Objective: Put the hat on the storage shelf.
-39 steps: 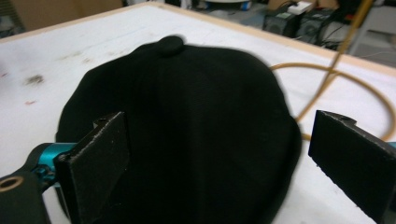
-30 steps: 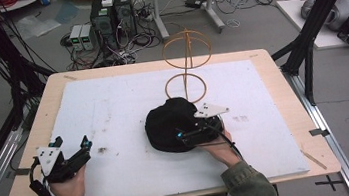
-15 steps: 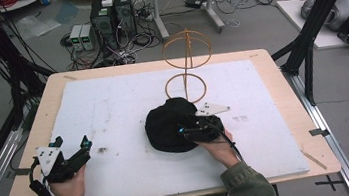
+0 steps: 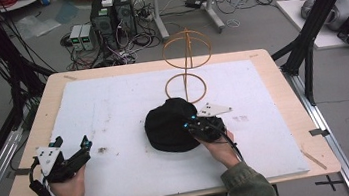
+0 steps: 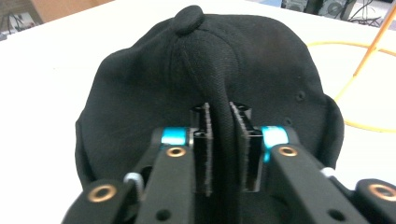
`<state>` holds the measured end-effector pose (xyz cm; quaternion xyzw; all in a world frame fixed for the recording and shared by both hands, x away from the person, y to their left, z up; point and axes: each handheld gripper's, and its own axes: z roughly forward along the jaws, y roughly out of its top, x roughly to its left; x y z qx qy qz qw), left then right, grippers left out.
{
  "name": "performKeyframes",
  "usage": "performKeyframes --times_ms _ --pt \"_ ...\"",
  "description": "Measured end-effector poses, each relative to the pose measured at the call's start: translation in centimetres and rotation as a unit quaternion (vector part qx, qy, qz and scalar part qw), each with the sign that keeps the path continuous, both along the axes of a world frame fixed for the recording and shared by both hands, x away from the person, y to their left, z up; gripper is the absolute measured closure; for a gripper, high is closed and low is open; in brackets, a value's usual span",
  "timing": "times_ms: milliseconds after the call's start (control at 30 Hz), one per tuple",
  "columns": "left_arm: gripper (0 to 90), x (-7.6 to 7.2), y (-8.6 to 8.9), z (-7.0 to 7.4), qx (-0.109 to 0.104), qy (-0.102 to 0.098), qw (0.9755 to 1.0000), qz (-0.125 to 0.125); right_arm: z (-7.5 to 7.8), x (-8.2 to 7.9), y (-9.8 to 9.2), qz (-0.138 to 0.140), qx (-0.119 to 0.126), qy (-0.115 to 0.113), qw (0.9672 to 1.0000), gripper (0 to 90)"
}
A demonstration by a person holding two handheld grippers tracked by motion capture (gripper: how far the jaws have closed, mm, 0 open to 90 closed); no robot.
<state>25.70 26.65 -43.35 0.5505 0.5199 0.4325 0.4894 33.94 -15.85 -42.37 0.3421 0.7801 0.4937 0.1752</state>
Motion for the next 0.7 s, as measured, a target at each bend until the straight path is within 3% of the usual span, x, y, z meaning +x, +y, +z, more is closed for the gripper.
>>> performKeyframes --times_ms 133,500,700 --pt "18.2 0.04 0.01 -0.01 0.0 0.004 1.0 0.0 0.01 -0.1 0.11 -0.003 -0.011 -0.009 0.9999 86.3" --pt "18.2 0.06 0.02 -0.02 0.001 0.003 1.0 0.0 0.11 -0.25 0.04 -0.004 -0.009 -0.015 0.9998 87.0" --pt "18.2 0.07 0.04 -0.01 -0.001 0.003 1.0 0.001 0.93 -0.94 0.04 -0.006 0.005 -0.048 0.9988 87.1"
